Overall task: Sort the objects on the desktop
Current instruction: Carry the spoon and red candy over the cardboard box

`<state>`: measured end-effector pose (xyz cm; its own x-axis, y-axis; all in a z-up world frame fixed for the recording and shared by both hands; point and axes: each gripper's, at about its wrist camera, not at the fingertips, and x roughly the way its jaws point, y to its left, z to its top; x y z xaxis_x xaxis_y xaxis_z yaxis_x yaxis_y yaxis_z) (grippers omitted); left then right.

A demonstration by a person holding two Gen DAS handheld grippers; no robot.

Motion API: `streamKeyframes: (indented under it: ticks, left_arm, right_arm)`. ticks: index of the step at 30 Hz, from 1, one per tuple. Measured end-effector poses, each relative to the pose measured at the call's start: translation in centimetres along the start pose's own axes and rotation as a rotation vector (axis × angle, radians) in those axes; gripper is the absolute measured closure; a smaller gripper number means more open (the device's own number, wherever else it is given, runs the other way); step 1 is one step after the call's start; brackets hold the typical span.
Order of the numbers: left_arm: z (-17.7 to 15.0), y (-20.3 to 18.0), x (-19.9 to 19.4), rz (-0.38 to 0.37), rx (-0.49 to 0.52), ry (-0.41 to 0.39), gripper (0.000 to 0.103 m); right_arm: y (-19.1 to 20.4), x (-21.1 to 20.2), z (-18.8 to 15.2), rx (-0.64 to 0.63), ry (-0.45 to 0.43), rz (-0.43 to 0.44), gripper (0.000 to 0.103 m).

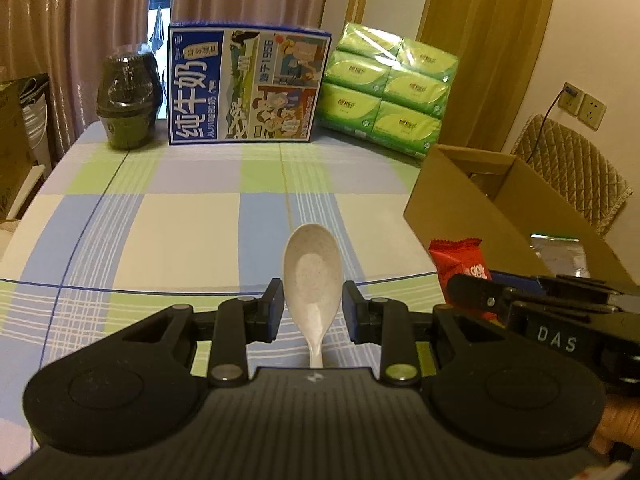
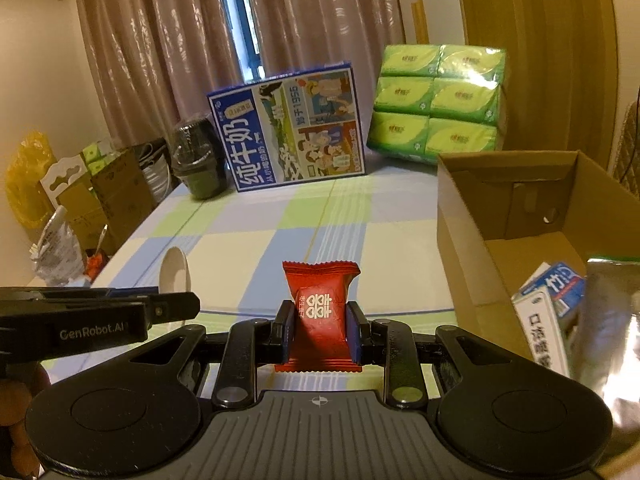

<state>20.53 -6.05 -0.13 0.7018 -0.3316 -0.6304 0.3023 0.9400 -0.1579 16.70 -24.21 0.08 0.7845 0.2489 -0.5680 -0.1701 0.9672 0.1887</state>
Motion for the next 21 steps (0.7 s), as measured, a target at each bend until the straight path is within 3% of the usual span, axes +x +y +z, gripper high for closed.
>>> streamKeyframes:
  ticks: [11,21]
  left_arm:
    - [0.7,-4.4,-5.7,-0.014,0.05,-0.024,0.077]
    - [1.0,-12.5,-8.9,-0.113,0.107,-0.039,0.077]
  right_arm:
    - [-0.7,-8.0,1.2,0.016,-0.073,-0.036,0.079]
    - [-6.3,-16.4,1.1,0.037,-0.125,-0.163,0.079]
